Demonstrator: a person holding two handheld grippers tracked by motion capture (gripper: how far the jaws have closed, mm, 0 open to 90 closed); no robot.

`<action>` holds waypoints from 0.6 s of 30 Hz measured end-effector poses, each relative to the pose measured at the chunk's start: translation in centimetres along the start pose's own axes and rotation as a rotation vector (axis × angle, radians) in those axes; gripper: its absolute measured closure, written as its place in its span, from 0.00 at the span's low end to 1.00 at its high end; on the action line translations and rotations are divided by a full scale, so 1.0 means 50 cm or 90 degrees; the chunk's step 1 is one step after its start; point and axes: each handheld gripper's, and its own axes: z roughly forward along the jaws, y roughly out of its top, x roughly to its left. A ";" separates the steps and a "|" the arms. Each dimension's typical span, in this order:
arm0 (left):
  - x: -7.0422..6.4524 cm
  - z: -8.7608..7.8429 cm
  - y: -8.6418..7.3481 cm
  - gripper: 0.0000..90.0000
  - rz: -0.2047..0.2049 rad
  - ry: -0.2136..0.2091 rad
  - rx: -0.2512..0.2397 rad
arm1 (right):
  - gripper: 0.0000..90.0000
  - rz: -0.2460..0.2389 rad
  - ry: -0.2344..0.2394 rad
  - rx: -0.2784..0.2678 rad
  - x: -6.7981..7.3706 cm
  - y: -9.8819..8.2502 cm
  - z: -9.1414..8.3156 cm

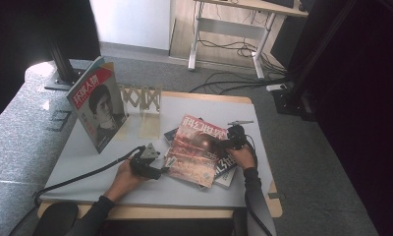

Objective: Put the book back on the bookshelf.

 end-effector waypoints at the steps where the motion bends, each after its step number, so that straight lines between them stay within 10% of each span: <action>1: 0.000 0.000 0.000 0.30 0.000 0.000 0.000 | 0.03 0.006 0.003 0.001 -0.003 0.001 0.002; 18: 0.001 -0.001 0.000 0.32 0.002 -0.006 0.001 | 0.04 0.066 0.057 0.019 -0.027 0.018 0.032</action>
